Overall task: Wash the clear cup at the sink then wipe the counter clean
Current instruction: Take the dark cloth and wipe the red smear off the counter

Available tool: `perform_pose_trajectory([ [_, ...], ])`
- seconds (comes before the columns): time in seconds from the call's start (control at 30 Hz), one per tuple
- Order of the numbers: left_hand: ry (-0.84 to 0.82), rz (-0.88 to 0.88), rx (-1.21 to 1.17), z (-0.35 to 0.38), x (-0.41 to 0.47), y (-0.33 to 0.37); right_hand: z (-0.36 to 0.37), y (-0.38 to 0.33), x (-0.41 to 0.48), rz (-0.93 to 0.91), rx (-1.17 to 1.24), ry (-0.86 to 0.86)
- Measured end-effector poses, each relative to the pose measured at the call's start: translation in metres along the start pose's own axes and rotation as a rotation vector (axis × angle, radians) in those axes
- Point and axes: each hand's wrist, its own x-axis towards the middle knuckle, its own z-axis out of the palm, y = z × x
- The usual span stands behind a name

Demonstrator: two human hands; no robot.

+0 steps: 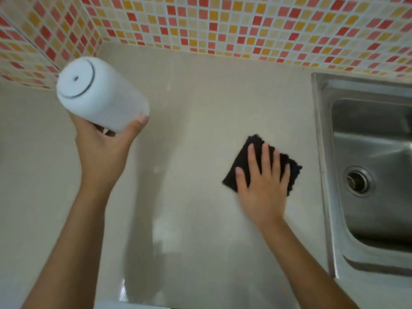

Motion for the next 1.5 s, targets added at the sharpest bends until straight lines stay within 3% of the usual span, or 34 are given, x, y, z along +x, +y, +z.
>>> perform_pose_trajectory([
  [0.07, -0.037, 0.005, 0.004, 0.013, -0.004, 0.004, 0.006, -0.032, -0.044, -0.211, -0.007, -0.049],
  [0.13, -0.060, 0.010, 0.001, 0.016, -0.002, 0.007, 0.007, -0.052, -0.015, -0.297, 0.017, -0.048],
  [0.27, -0.043, 0.057, 0.041, 0.006, 0.005, 0.007, 0.011, -0.097, 0.114, -0.159, 0.040, -0.024],
  [0.33, -0.042, 0.078, 0.073, 0.000, 0.004, 0.003, 0.021, -0.116, 0.125, -0.091, 0.070, -0.048],
  [0.47, -0.028, 0.075, 0.098, 0.006, -0.004, 0.003, 0.031, -0.124, 0.026, -0.235, 0.133, -0.010],
  [0.63, -0.063, 0.034, 0.042, 0.030, -0.009, 0.006, 0.023, -0.081, -0.126, -0.528, 0.177, -0.181],
  [0.73, -0.129, 0.038, 0.041, 0.049, -0.017, 0.012, 0.015, -0.015, -0.112, -0.387, 0.126, -0.112],
  [0.87, -0.222, 0.039, 0.020, 0.065, -0.032, 0.017, -0.002, 0.064, -0.003, -0.112, 0.013, -0.007],
  [1.0, -0.259, 0.024, 0.004, 0.070, -0.052, 0.020, -0.015, 0.104, 0.092, -0.048, -0.022, -0.040],
  [1.13, -0.249, -0.002, -0.004, 0.064, -0.062, 0.019, -0.011, 0.093, 0.033, -0.003, -0.025, 0.025],
  [1.3, -0.227, -0.035, -0.002, 0.057, -0.052, 0.020, -0.001, 0.039, -0.125, -0.206, -0.020, -0.094],
  [1.4, -0.232, -0.033, -0.001, 0.059, -0.048, 0.022, 0.003, 0.026, -0.109, -0.306, -0.017, -0.112],
  [1.5, -0.256, -0.026, 0.005, 0.060, -0.049, 0.021, 0.001, 0.016, -0.033, -0.305, 0.001, -0.067],
])
